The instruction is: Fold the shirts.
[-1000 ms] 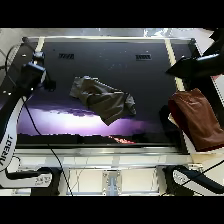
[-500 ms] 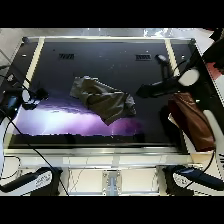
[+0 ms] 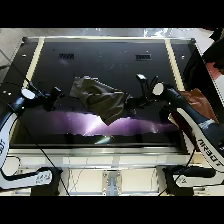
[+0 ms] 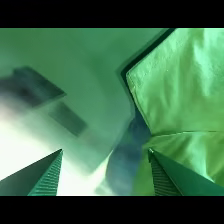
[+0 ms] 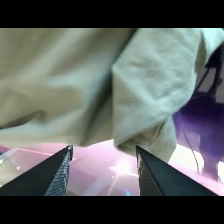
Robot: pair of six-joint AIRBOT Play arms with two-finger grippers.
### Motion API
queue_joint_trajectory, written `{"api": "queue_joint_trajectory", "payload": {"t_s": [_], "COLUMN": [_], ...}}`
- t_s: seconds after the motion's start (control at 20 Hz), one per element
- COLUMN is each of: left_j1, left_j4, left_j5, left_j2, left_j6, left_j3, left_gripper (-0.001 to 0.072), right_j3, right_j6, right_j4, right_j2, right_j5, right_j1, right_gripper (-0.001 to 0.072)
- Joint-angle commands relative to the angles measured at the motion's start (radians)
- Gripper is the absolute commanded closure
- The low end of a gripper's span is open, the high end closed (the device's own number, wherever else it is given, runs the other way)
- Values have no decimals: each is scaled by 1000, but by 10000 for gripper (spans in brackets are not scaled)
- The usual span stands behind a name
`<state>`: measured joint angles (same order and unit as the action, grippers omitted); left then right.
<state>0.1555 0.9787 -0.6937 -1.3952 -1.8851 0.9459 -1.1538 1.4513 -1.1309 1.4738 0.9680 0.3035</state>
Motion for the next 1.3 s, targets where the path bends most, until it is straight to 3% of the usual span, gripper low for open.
{"api": "queue_joint_trajectory", "payload": {"t_s": [0.0,0.5,0.85,0.9,1.0,1.05,1.1,1.15,1.25], "left_j1": [0,-39,-132,-137,-143,-145,-145,-145,-144], "left_j4": [-173,-695,-950,-982,-999,-999,-999,-999,-999], "left_j5": [43,107,230,240,245,245,246,246,249], "left_j2": [-53,-209,-284,-294,-320,-333,-342,-349,-349], "left_j6": [84,429,587,604,618,618,618,618,619], "left_j3": [0,4,5,8,33,49,66,81,99], "left_gripper": [128,126,150,227,284,368,504,699,697], "right_j3": [3,3,3,3,3,3,3,3,3], "right_j6": [3,3,3,4,4,4,3,3,3], "right_j4": [-17,10,63,63,63,63,63,62,62], "right_j2": [34,33,32,32,32,32,32,32,32], "right_j5": [-28,-51,-37,-37,-37,-37,-37,-37,-39], "right_j1": [8,8,8,8,8,8,8,8,8], "right_gripper": [262,262,262,262,262,262,262,262,262]}}
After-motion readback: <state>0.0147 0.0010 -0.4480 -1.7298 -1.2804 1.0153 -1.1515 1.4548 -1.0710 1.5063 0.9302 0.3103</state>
